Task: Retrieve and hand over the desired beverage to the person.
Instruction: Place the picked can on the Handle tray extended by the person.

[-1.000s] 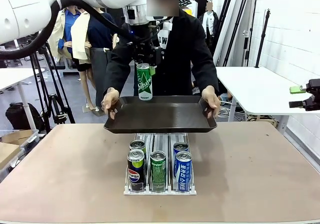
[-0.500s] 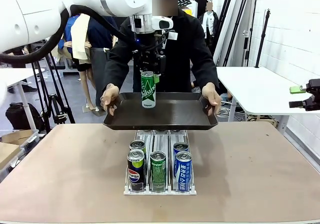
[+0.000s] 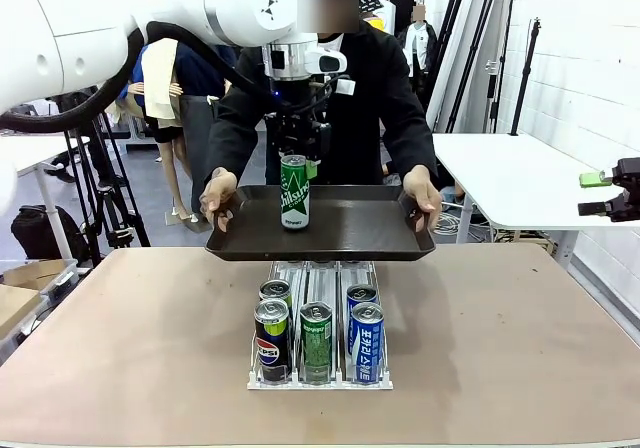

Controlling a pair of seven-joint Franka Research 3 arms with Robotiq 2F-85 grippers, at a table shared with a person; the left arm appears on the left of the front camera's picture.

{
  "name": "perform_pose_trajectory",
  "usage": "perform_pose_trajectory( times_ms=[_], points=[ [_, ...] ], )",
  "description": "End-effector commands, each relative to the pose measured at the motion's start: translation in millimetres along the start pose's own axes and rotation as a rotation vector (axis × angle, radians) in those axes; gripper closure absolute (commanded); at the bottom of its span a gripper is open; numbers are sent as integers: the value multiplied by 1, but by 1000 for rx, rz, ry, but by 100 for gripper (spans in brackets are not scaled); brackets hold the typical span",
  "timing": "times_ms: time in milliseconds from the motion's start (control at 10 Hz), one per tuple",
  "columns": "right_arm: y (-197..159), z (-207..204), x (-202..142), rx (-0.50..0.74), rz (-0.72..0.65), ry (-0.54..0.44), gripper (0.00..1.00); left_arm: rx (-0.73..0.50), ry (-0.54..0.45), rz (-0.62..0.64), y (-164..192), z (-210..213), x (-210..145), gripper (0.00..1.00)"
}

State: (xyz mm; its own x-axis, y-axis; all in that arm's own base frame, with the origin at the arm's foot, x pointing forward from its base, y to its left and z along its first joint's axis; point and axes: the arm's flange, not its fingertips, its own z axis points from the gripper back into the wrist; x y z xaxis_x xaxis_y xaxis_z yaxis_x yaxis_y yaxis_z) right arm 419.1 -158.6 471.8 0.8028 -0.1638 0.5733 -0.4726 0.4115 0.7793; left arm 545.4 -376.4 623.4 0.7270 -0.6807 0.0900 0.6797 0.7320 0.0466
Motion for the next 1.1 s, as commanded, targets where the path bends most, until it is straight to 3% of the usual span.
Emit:
perform_pose_trajectory(
  times_ms=[0, 400, 500, 1000],
  points=[
    [0, 0, -1, 12, 1, -7, 0, -27, 3, 27, 1, 6, -6, 86],
    [0, 0, -1, 12, 1, -7, 0, -15, -14, 50, 7, 15, -7, 8],
    [0, 0, -1, 12, 1, -7, 0, -10, -20, 56, 9, 19, -8, 0],
    [0, 0, -1, 12, 1, -7, 0, 51, -64, 83, 18, 71, -20, 0]
  ],
)
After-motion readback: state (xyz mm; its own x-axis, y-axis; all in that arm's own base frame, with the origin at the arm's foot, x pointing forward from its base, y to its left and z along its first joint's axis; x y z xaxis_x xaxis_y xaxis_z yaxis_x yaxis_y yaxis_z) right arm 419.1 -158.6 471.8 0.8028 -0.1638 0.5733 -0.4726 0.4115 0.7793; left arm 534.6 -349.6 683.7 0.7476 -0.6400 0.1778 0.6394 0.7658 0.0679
